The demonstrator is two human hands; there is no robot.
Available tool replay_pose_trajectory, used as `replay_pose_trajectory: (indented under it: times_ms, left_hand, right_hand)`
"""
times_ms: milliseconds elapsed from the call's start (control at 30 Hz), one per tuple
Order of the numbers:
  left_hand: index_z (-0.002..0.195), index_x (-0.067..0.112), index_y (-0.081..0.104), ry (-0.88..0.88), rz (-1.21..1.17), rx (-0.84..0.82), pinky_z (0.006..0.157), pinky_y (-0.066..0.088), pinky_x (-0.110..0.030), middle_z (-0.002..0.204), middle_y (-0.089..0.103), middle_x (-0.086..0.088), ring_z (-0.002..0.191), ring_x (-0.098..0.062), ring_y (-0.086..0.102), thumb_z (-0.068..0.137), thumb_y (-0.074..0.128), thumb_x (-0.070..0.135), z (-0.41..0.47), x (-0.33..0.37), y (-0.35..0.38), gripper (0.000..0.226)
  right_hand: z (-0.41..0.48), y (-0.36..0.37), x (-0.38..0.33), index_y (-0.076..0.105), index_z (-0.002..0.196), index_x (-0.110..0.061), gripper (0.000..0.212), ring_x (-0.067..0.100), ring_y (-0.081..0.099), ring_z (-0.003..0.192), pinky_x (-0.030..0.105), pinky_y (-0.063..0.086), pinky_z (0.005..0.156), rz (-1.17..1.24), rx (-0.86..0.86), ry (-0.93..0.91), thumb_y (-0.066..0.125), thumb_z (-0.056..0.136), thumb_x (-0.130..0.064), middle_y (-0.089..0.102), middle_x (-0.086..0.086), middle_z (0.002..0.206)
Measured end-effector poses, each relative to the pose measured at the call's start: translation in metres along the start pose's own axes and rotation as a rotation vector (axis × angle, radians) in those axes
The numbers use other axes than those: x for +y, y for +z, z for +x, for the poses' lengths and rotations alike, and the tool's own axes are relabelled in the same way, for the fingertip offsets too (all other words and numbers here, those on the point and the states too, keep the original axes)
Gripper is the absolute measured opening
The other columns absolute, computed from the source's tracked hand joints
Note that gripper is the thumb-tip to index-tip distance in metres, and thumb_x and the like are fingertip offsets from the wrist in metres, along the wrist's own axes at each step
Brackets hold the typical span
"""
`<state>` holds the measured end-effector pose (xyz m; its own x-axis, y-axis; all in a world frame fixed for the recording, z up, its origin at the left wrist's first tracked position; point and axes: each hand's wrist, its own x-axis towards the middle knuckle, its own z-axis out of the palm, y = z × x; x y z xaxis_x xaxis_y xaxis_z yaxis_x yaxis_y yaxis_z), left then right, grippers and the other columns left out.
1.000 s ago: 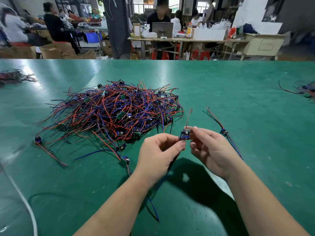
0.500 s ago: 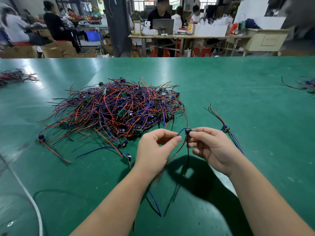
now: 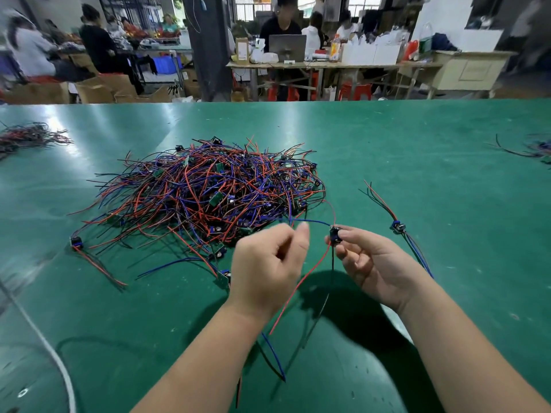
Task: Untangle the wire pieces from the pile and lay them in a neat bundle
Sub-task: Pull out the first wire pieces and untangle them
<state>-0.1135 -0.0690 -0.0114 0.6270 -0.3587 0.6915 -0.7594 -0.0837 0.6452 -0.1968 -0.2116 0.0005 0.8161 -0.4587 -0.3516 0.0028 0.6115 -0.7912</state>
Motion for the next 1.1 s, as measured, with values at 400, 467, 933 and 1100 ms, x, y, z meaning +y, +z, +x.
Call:
replay_pose_trajectory:
  times_ms: [400,467,933,1100]
  left_hand:
    - [0.073,0.017,0.077,-0.446,-0.286,-0.370,0.052,0.045,-0.027,0.059,0.059,-0.007,0.053,-0.010,0.047,0.092,0.061,0.031,0.000,-0.023,0.008,0.028]
    - [0.077,0.028,0.078,-0.506,-0.396,-0.374,0.058,0.048,-0.023,0.066,0.064,-0.001,0.056,-0.008,0.052,0.090,0.065,0.020,0.000,-0.021,0.008,0.020]
    - [0.077,0.011,0.070,-0.716,-0.529,-0.532,0.049,0.047,-0.016,0.064,0.068,0.001,0.055,-0.006,0.060,0.072,0.080,0.013,-0.004,-0.003,0.010,0.012]
    - [0.075,0.007,0.069,-0.838,-0.638,-0.593,0.052,0.052,-0.020,0.067,0.070,-0.008,0.056,-0.013,0.065,0.074,0.078,0.009,-0.007,0.000,0.010,0.009]
  right_hand:
    - [-0.009,0.005,0.013,0.069,0.093,-0.005,0.034,0.014,0.059,0.046,0.019,0.044,0.039,-0.434,-0.182,-0.052,0.071,0.065,-0.024,0.070,0.010,0.076]
    - [-0.009,0.003,0.012,0.071,0.089,-0.007,0.035,0.014,0.058,0.047,0.020,0.044,0.039,-0.459,-0.142,-0.039,0.068,0.068,-0.035,0.070,0.007,0.076]
    - [-0.001,-0.001,0.011,0.070,0.067,-0.010,0.008,0.007,0.054,0.044,0.014,0.044,0.042,-0.239,-0.086,-0.090,0.072,0.059,-0.011,0.063,0.002,0.057]
    - [0.004,-0.005,0.006,0.066,0.072,-0.006,0.012,0.006,0.059,0.047,0.012,0.041,0.041,-0.274,0.038,-0.237,0.073,0.061,-0.007,0.064,0.001,0.057]
